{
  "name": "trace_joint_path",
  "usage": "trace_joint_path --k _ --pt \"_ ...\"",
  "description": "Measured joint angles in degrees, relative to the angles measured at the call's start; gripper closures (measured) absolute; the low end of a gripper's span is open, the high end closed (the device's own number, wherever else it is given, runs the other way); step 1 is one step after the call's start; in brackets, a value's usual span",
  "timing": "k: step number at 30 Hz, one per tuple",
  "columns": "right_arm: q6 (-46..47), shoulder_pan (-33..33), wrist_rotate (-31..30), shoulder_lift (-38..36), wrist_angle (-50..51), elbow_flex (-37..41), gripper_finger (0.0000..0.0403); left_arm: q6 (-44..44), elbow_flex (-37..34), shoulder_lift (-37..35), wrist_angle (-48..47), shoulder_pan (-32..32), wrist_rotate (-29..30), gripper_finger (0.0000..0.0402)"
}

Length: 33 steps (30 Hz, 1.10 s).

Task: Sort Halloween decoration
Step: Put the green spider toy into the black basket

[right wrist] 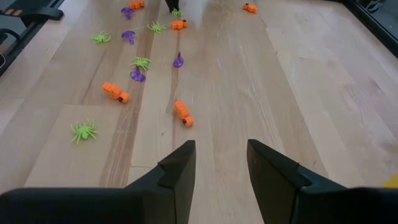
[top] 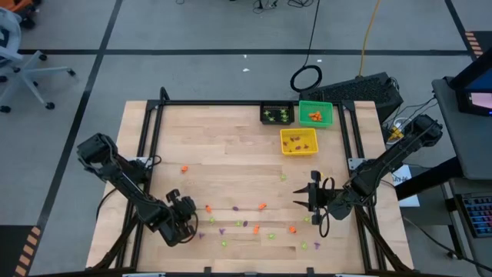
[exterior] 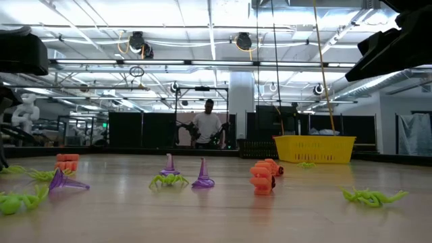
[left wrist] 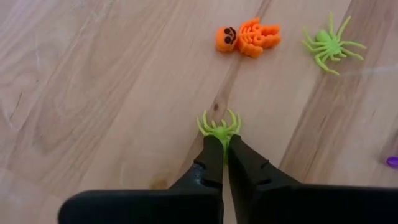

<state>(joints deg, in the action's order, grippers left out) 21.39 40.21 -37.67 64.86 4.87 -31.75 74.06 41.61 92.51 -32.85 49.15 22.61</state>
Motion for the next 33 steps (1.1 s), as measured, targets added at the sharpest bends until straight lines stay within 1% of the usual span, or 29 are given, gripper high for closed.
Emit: trace_joint_path --k 14,21,33 --pt "0.00 0.00 0.02 0.00 0.08 0.00 0.0273 -1.01 1.79 -0.06 -1.28 0.11 0.05 0.0398" --pt "0.00 0.00 0.02 0.00 0.09 0.00 0.0273 -0.92 1.79 -1.49 -1.10 0.11 0.04 0.0399" --pt "0.00 0.02 0.02 0.00 0.08 0.00 0.0273 -0.93 1.86 -2.10 -0.64 0.09 2.32 0.0399"
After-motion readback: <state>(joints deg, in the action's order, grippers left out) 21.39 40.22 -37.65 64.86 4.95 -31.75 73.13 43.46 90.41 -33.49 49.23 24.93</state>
